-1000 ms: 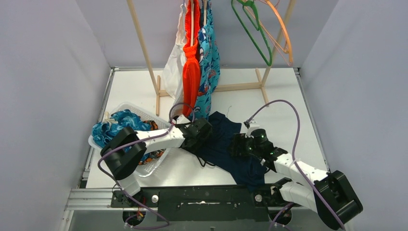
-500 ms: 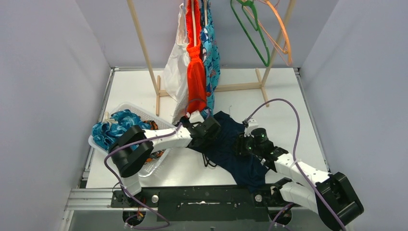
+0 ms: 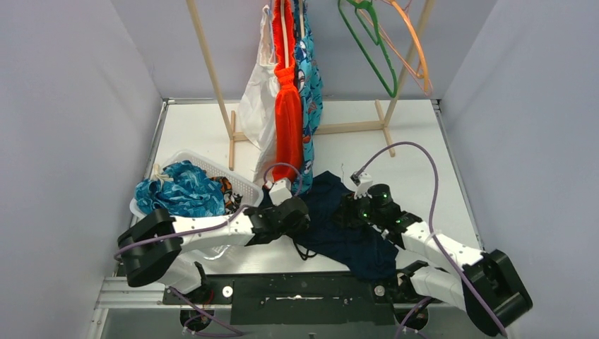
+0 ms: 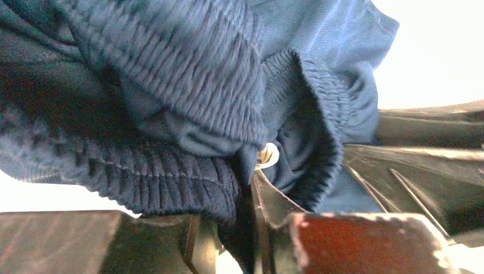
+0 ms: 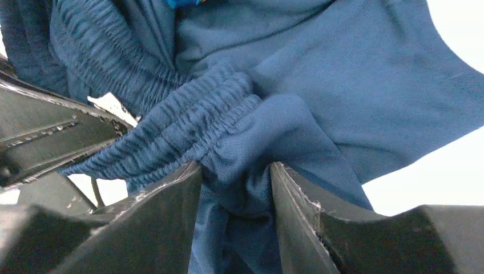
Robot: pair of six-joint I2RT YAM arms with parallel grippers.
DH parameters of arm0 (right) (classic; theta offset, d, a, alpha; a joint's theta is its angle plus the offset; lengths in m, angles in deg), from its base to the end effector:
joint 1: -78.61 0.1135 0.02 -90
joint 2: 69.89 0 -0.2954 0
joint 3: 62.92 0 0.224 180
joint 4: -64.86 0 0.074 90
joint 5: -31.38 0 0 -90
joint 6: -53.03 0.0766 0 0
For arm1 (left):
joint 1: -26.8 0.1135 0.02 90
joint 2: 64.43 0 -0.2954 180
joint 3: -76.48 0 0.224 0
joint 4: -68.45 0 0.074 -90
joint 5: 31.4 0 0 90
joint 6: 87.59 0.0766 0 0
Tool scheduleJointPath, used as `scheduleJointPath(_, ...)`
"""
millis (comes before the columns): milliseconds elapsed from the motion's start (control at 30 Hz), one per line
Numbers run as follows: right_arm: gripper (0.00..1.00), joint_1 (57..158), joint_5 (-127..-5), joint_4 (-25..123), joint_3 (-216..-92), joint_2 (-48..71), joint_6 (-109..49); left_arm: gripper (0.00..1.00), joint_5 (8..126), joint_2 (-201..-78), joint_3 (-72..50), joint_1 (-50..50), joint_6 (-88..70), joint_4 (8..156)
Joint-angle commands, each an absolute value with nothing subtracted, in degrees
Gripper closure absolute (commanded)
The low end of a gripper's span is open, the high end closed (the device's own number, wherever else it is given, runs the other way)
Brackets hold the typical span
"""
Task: Remove the shorts from the hanger
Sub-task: Pick up the shorts at the center of the board.
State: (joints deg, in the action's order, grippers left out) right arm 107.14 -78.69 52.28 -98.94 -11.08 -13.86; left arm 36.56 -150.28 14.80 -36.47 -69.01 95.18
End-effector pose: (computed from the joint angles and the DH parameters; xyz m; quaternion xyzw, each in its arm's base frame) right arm 0.1566 0.1151 0.1950 -0.1212 0.8701 0.3362 0.3393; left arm 0.1581 -0.2500 0.2039 -0.1295 0.9181 -0.2337 0.2927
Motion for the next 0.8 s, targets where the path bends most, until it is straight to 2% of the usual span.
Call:
scheduleJointPath(0,0.61,107.1,-91.8,56.9,-102.1,-3.6,-12.2,0.73,36.9,-143.3,19.9,-35.8,-70.3,84.8)
scheduleJointPath(133,0.84,108.2,-97.3,60.2,-101.2,0.8,-9.4,0.56,39.3,-143.4,19.9,-33.8,-72.1,83.3)
scheduleJointPath(233,0.89,110.4,-98.3,59.6,-100.5,0.7,-10.3,0.41,39.4,-143.8,19.8,-33.7,-74.4,80.9)
scheduleJointPath(300,0.92,111.6,-97.3,59.1,-99.7,-0.2,-10.8,0.36,40.3,-144.9,19.4,-33.1,-76.8,80.8)
scheduleJointPath(433,0.93,113.6,-95.6,60.3,-97.6,-1.7,-10.4,0.35,43.0,-150.0,16.5,-31.9,-79.4,83.8)
scheduleJointPath(633,0.93,116.4,-91.0,64.4,-94.4,-5.7,-11.7,0.36,43.4,-161.0,6.9,-32.6,-79.9,102.4)
scheduleJointPath(700,0.93,117.0,-89.7,66.0,-93.4,-7.5,-12.0,0.42,42.6,-163.4,5.0,-33.6,-79.0,105.5)
scheduleJointPath(767,0.92,117.4,-88.3,67.2,-92.7,-9.9,-12.5,0.53,42.0,-164.6,4.0,-34.6,-77.7,106.5)
